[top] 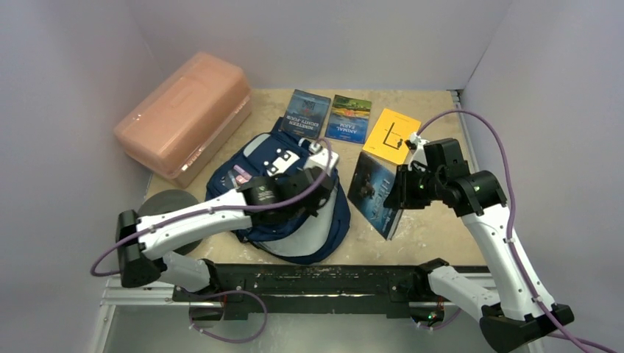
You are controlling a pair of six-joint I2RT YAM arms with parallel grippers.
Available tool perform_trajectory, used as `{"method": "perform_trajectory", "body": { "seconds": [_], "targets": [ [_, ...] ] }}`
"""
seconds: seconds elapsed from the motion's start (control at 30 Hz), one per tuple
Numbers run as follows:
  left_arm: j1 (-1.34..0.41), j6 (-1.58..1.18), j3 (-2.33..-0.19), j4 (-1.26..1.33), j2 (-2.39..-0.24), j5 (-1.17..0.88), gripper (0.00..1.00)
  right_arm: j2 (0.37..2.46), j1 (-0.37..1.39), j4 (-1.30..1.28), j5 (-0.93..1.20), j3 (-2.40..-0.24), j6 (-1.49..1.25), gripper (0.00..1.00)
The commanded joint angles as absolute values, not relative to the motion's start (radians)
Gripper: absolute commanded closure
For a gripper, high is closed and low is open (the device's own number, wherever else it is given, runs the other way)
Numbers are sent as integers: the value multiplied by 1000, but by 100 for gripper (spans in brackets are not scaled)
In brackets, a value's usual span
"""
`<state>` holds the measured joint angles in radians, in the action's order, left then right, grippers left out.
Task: Pack the student bag
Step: Place the book in the student bag.
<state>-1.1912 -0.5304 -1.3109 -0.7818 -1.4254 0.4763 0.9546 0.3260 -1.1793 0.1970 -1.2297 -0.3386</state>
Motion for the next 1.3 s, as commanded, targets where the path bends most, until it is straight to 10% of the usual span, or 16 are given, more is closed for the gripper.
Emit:
{"method": "perform_trajectory", "body": {
  "seconds": [0.0, 0.37, 0.73, 0.8, 0.93, 1.27],
  "targets": [
    [-1082, -501, -1371, -677, -1315, 536, 100, 929, 329, -1106, 568, -1248, -401, 100],
    [-1063, -402, -1446, -587, -1214, 402, 100, 863, 336, -178, 976, -711, -1093, 100],
    [-1068, -541, -1471, -610, -1203, 259, 100, 1466, 540, 555, 735, -825, -1302, 100],
    [-1068, -551, -1456, -611, -1199, 274, 100, 1577, 577, 708, 674, -832, -1312, 88],
    [-1067, -561, -1404, -597, -1192, 317, 100, 1625, 583, 542, 562, -824, -1098, 51],
    [-1060, -562, -1265, -604, -1153, 430, 100, 1196, 439, -305, 453, -768, -560, 21]
  ]
}}
